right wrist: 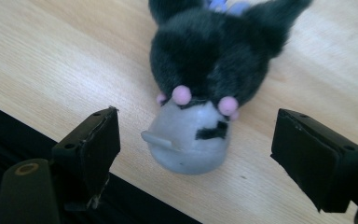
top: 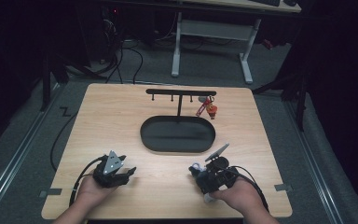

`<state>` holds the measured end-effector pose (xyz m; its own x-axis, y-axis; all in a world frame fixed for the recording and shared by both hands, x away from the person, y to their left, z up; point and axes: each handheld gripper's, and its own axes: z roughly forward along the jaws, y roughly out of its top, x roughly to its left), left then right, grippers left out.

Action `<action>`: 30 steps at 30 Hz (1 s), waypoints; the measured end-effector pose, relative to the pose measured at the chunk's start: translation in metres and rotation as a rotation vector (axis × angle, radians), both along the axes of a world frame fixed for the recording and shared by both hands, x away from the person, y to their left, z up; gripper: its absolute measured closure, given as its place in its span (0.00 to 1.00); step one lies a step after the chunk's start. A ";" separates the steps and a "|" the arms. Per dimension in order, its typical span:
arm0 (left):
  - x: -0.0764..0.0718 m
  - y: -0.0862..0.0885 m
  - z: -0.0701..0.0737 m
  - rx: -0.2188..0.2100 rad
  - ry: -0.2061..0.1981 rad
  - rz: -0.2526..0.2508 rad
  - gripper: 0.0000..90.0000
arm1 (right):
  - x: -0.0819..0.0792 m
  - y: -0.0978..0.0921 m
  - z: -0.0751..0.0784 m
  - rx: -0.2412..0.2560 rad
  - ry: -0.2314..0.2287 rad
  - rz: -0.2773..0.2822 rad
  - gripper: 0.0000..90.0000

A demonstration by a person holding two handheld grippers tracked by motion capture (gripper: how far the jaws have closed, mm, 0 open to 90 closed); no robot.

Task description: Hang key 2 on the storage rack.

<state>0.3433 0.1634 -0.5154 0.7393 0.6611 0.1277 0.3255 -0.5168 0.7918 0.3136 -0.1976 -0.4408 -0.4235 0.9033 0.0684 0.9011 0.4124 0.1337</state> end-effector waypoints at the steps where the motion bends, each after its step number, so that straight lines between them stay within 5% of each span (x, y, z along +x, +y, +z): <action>1: 0.000 0.000 0.000 0.000 0.000 0.000 0.44 | 0.001 0.000 -0.003 -0.005 -0.002 0.020 0.17; 9: 0.000 -0.002 -0.002 0.005 0.004 -0.009 0.44 | 0.002 0.000 -0.036 -0.013 0.045 0.001 0.21; 16: 0.000 -0.003 -0.003 0.010 0.008 -0.018 0.44 | 0.006 -0.001 -0.045 -0.016 0.043 -0.010 0.29; 21: 0.000 -0.003 -0.002 0.010 0.008 -0.021 0.44 | 0.007 0.000 -0.043 -0.025 0.023 0.002 0.51; 30: 0.000 -0.003 -0.003 0.012 0.009 -0.024 0.44 | 0.016 0.000 -0.017 0.005 -0.024 0.031 0.53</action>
